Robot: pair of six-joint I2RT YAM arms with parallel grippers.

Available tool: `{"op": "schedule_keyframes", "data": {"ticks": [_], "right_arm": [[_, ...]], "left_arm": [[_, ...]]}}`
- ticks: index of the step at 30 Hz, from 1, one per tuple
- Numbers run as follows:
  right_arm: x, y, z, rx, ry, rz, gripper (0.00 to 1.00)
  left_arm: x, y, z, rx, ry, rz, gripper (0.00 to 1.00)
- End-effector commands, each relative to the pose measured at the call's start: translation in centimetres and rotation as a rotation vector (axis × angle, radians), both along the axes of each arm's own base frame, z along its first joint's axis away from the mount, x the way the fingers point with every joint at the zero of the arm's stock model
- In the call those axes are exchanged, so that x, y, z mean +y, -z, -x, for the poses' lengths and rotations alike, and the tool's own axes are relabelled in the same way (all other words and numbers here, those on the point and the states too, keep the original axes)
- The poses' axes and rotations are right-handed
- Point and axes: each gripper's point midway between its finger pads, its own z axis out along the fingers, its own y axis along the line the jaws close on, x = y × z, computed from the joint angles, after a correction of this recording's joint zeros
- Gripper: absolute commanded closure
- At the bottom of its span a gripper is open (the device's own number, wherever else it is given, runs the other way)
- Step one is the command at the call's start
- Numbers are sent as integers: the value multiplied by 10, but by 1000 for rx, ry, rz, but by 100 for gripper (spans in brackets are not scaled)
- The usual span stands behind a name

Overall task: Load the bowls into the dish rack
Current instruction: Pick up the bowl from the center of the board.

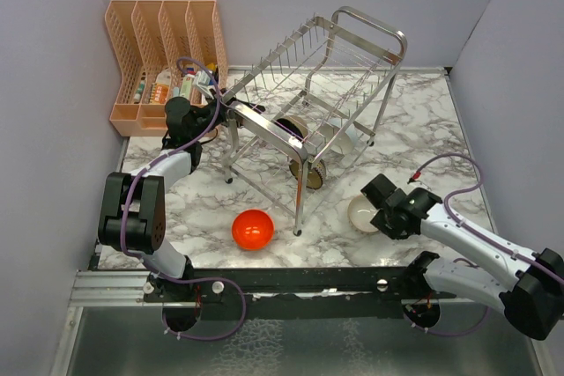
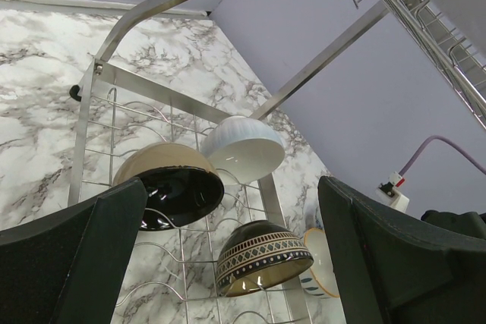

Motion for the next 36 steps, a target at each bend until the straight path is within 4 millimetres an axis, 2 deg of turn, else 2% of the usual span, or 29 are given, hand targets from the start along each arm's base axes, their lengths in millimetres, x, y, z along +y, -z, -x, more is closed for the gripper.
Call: {"op": "schedule_keyframes", "data": {"ticks": [1,6,9,14,17,21,29,30,33,34,36], "right_arm": [[-5,-10,-23,-99,4,51,80],[1,-2,-28,-105,-62,50,99],[0,-9,-38,-144,-99,84,99],[-9,-41,-66,-258,-177,210,99],[-6,-50,-81,-287,-251,275,99],[9,-41,-95,-287,-396,304,99],[8,-27,-94,-287,-394,298,99],[8,-26,-93,-281,-383,293,95],[12,-20,-88,-253,-366,258,73],[13,-17,-86,-240,-350,242,68],[16,-11,-81,-216,-323,212,66]], "left_arm": [[0,-10,2,-49,21,-5,1],[0,-10,2,-48,21,-8,1],[0,-10,1,-47,19,-11,1],[0,-8,1,-43,18,-11,1],[0,-7,1,-40,17,-12,1],[1,-9,2,-41,16,-11,1],[0,-10,3,-44,17,-7,1],[0,-9,3,-41,17,-6,1],[0,-11,4,-44,16,-5,1],[0,-11,4,-45,17,-6,1],[1,-11,4,-48,16,-6,1]]}}
